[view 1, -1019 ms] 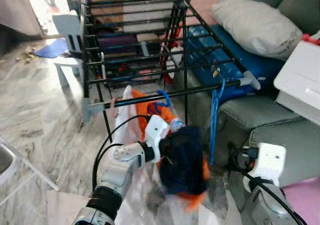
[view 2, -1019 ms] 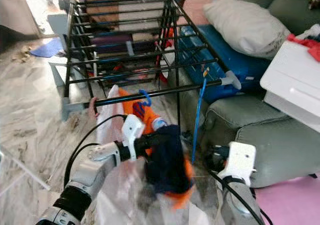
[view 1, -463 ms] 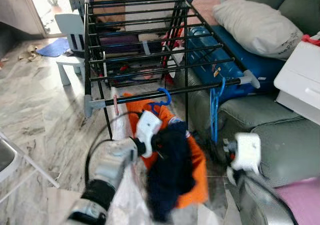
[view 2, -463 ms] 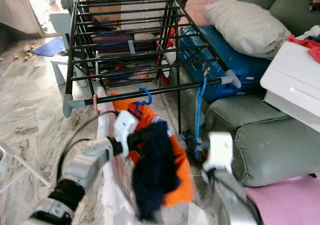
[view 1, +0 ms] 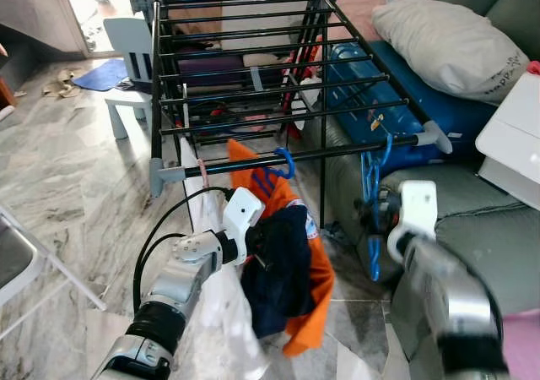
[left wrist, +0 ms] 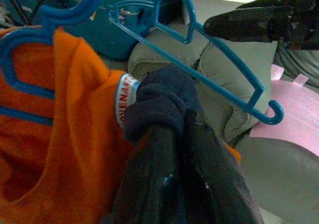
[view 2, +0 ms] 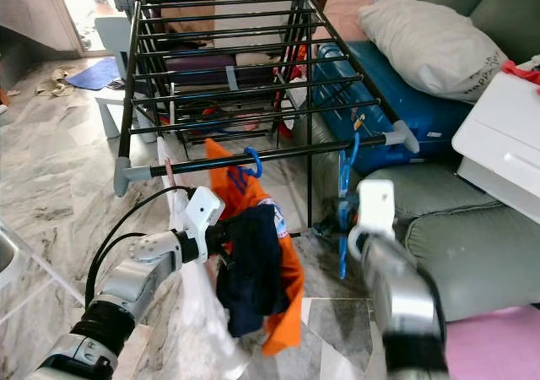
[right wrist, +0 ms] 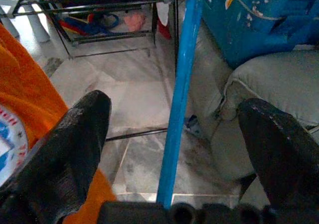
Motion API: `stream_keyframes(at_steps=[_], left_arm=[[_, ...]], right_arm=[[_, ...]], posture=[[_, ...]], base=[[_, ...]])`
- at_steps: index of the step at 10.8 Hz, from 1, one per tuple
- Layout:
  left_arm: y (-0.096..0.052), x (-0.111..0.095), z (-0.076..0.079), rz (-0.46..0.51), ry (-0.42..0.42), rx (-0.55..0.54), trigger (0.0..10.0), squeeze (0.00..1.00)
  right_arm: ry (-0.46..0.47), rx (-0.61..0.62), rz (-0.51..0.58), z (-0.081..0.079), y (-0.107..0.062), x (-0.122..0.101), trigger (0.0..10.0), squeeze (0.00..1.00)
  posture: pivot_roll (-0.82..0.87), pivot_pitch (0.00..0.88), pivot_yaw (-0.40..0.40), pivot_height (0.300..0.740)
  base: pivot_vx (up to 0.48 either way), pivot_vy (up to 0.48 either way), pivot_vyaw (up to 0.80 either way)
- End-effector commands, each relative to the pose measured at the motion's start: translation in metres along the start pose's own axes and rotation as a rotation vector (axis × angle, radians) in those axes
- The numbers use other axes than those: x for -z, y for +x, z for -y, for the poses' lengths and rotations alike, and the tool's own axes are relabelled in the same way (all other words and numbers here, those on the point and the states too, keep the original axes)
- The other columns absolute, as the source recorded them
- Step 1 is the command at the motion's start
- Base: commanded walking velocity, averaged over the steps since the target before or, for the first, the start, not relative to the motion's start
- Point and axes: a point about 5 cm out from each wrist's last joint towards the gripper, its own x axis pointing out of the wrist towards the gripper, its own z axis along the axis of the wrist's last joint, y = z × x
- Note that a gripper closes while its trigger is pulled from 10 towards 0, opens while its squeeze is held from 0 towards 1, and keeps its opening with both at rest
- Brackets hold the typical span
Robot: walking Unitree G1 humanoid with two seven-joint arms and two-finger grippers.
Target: Hang hanger
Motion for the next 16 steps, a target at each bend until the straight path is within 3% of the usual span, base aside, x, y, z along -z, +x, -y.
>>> stream_keyframes(at_steps=[1,4,5,10,16], left_arm=[[0.001,-0.01,0.0,0.028,0.037,0.012,10.0,0.0],[0.002,-0.01,0.0,0.028,0.036,0.014,10.0,0.0],[0.003,-0.009,0.002,0.027,0.033,0.02,10.0,0.0],[0.008,-0.009,0.006,0.031,0.027,0.032,10.0,0.0],[0.013,-0.007,0.013,0.039,0.02,0.047,10.0,0.0]], right_arm=[[0.033,-0.021,-0.041,0.0,0.007,0.005,10.0,0.0],[-0.003,-0.081,-0.114,-0.008,0.017,0.017,9.7,0.0],[-0.017,-0.074,-0.133,-0.007,0.018,0.023,0.0,0.0],[-0.059,-0.022,-0.138,0.008,0.021,0.027,0.0,0.0],[-0.106,-0.029,-0.131,0.008,0.027,0.024,0.0,0.0]], posture=[[0.03,0.0,-0.031,0.74],[0.03,0.0,-0.033,0.74],[0.03,0.0,-0.035,0.74],[0.01,0.0,-0.035,0.74],[0.01,0.0,-0.04,0.74]], base=[[0.0,0.0,0.0],[0.0,0.0,0.0],[0.0,0.0,0.0],[0.0,0.0,0.0],[0.0,0.0,0.0]])
